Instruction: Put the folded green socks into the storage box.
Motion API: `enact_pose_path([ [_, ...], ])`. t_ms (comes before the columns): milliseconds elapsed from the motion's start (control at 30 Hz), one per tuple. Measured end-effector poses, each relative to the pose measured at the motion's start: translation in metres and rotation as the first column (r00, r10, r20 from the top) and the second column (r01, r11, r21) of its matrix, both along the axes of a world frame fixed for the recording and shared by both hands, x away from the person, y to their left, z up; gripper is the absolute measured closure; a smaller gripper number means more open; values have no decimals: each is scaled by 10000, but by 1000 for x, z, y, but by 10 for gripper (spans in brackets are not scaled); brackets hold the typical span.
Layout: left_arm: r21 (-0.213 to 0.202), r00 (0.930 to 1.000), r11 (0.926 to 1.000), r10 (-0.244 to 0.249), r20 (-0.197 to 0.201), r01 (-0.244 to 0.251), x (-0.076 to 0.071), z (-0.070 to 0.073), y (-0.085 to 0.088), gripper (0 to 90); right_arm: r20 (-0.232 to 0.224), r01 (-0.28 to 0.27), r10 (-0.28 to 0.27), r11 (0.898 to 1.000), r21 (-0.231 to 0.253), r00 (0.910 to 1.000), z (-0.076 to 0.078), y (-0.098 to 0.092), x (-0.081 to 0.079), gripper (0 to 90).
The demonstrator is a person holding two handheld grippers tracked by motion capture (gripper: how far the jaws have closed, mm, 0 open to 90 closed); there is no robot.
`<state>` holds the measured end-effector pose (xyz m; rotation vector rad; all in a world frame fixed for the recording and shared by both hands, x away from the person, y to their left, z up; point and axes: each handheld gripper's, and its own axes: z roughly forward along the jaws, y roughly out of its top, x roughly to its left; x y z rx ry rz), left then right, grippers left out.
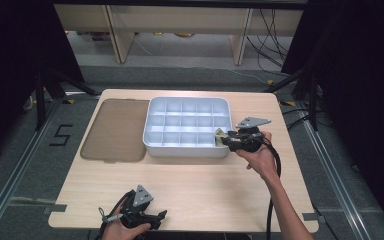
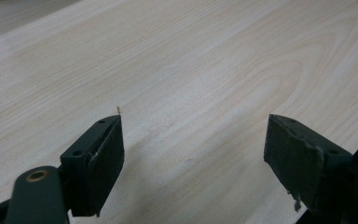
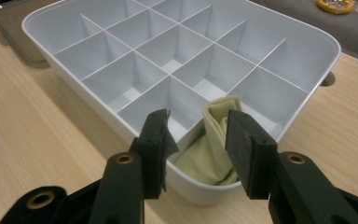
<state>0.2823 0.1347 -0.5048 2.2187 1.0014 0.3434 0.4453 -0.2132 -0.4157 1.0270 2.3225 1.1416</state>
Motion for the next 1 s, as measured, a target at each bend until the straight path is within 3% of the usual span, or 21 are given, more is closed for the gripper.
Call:
enact_pose_path([
  [67, -10, 10000, 10000, 20, 23, -20, 0, 0, 0, 196, 40, 42, -43, 9999, 103, 10000, 0, 0, -2, 587],
  [100, -18, 10000, 10000, 21, 22, -21, 0, 0, 0, 196, 284, -96, 93, 9999, 81, 9996, 0, 0, -2, 585],
  [167, 8, 10000, 10000, -37, 38, 37, 0, 0, 0, 196, 66, -34, 33, 9999, 118, 10000, 1, 1, -6, 573],
  [467, 4, 10000, 10000, -46, 46, 46, 0, 0, 0, 196, 390, -78, 67, 9996, 282, 9992, -1, -1, -15, 504],
  [533, -4, 9999, 10000, -62, 86, 62, 0, 1, 0, 196, 112, 12, -15, 9995, 330, 9999, -2, -1, -17, 495],
  [700, -14, 9999, 10000, -67, 93, 67, -1, 1, 0, 196, 195, 97, -102, 9995, 295, 9998, -5, -2, -19, 469],
  [733, -27, 9999, 10000, -67, 92, 68, -1, 1, 0, 196, 41, 202, -203, 9990, 403, 9998, -5, -1, -21, 467],
  [867, -88, 10000, 10000, -41, 63, 41, -1, 1, -1, 196, 62, 116, -119, 9992, 389, 9999, -6, -2, -23, 454],
  [933, -33, 9999, 9999, -114, 121, 115, -1, 1, -1, 196, 375, -82, 73, 9996, 252, 9993, -6, -3, -23, 449],
  [1000, -26, 9999, 9999, -110, 118, 110, -1, 1, -1, 196, 97, 46, -50, 9993, 383, 9999, -5, -2, -26, 440],
])
